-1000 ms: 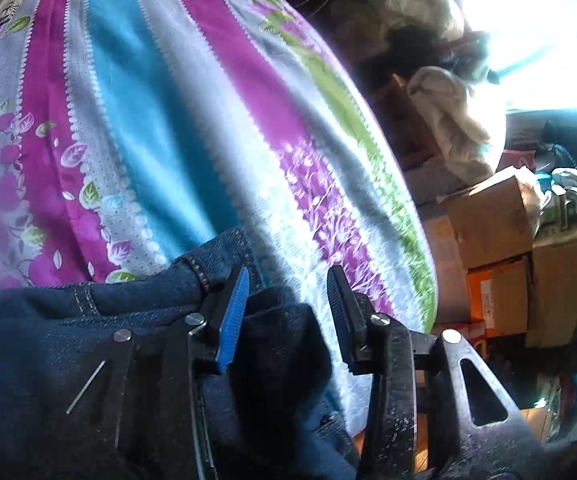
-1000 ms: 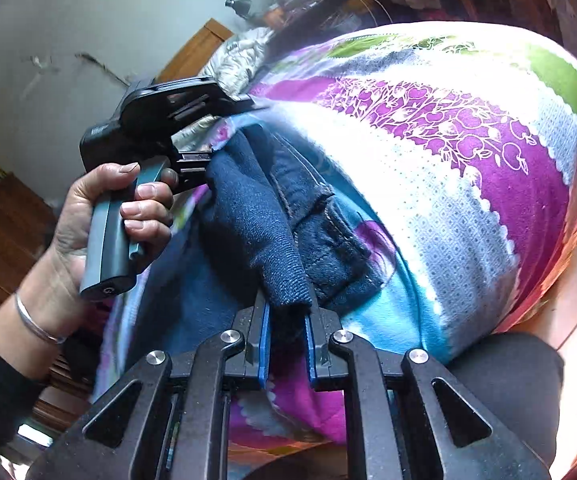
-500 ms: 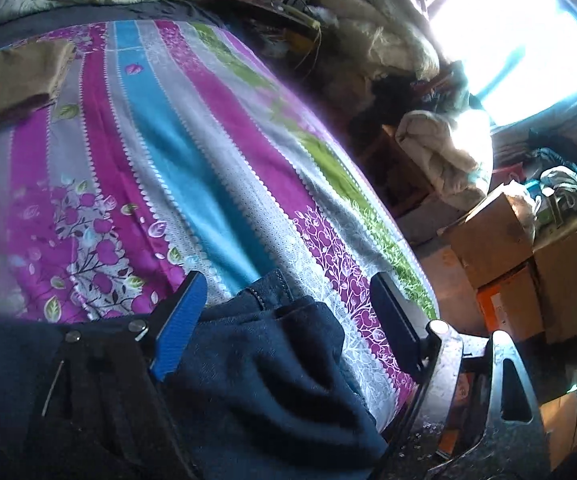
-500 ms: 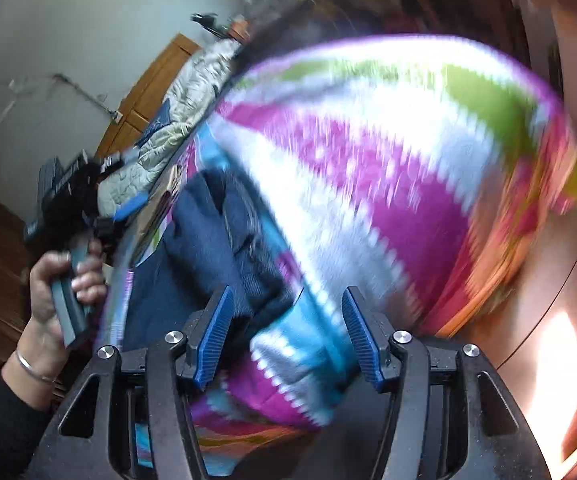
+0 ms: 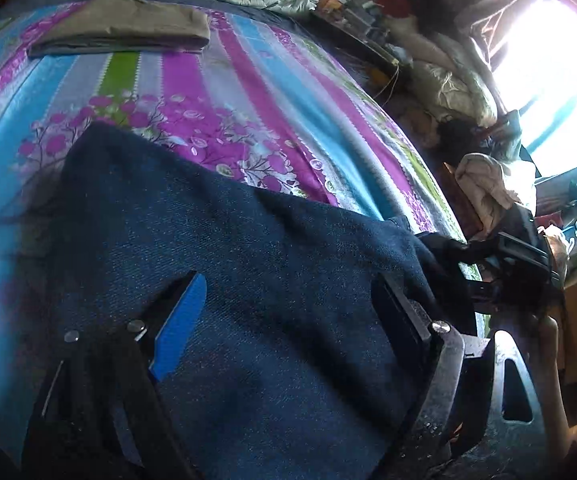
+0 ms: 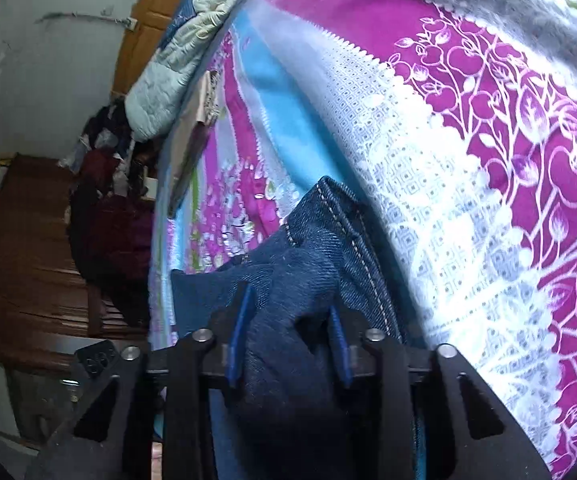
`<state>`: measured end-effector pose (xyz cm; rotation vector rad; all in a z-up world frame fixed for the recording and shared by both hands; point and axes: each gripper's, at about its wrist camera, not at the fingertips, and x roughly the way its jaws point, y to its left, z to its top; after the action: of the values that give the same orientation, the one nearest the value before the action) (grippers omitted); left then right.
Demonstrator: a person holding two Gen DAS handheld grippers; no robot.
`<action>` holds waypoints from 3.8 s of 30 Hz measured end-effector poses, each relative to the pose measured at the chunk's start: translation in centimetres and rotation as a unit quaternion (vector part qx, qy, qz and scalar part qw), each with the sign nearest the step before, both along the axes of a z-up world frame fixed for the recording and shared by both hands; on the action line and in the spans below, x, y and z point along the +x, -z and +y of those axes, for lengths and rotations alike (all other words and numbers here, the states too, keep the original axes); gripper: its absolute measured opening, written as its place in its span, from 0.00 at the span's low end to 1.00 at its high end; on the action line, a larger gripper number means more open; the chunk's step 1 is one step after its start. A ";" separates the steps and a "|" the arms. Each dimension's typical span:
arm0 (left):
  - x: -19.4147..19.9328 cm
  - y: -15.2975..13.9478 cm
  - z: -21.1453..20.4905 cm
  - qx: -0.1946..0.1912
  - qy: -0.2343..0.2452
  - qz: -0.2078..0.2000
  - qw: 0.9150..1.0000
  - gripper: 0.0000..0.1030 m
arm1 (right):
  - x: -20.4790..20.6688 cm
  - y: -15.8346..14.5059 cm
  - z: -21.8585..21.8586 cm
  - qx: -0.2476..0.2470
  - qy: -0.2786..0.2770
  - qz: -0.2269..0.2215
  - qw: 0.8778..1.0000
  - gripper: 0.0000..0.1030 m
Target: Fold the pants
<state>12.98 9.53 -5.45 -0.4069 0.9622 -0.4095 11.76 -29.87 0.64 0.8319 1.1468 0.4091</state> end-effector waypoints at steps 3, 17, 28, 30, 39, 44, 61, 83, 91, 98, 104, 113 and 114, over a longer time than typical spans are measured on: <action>-0.6 0.0 -0.1 -0.002 0.011 -0.010 1.000 0.84 | -0.2 -5.7 3.0 -0.068 -0.064 -0.165 0.982 0.19; -1.5 0.5 -1.3 -0.015 0.048 -0.028 0.998 0.98 | -8.3 -4.1 -0.7 -0.069 -0.003 -0.132 0.989 0.51; -1.9 0.3 -1.1 -0.021 0.056 -0.031 0.998 0.99 | -11.6 -0.2 -2.2 -0.220 0.051 -0.039 0.973 0.04; -1.9 0.5 -1.2 -0.015 0.058 -0.031 0.998 0.99 | -12.4 -0.8 -3.7 -0.220 0.083 -0.051 0.971 0.03; -2.1 0.7 -0.7 -0.037 0.058 -0.038 0.997 1.00 | -5.8 -3.5 5.0 -0.126 -0.050 -0.161 0.978 0.00; -2.2 0.8 -0.6 -0.050 0.063 -0.040 0.996 1.00 | -5.6 -3.4 2.9 -0.282 0.036 -0.161 0.945 0.01; -2.9 0.2 0.4 -0.054 0.054 -0.036 0.996 0.99 | -2.1 -9.1 -1.3 -0.237 0.090 -0.229 0.940 0.05; 4.3 0.3 7.2 -0.031 -0.004 0.010 0.999 1.00 | -15.3 -6.6 7.7 -0.195 0.056 -0.176 0.963 0.10; 1.4 -1.4 8.2 -0.056 0.059 0.006 0.997 0.99 | -14.3 -8.1 4.7 -0.234 -0.041 -0.229 0.944 0.45; -3.3 2.1 12.7 -0.098 0.012 0.070 0.993 0.99 | -11.8 -6.3 2.9 -0.186 -0.092 -0.201 0.957 0.46; -3.0 2.7 11.8 -0.101 0.030 0.079 0.991 0.99 | -9.7 -3.5 2.3 -0.152 -0.118 -0.154 0.969 0.51; -3.0 1.9 10.3 -0.094 0.076 0.084 0.989 1.00 | -7.9 -1.0 2.0 -0.078 -0.117 -0.152 0.978 0.67; -2.8 1.9 10.2 -0.096 0.074 0.083 0.989 1.00 | -7.5 -0.8 2.2 -0.058 -0.121 -0.156 0.979 0.67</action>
<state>10.13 19.78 -7.39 -0.5525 1.1232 -0.6125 4.24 -27.66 1.46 0.5053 0.9701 0.6428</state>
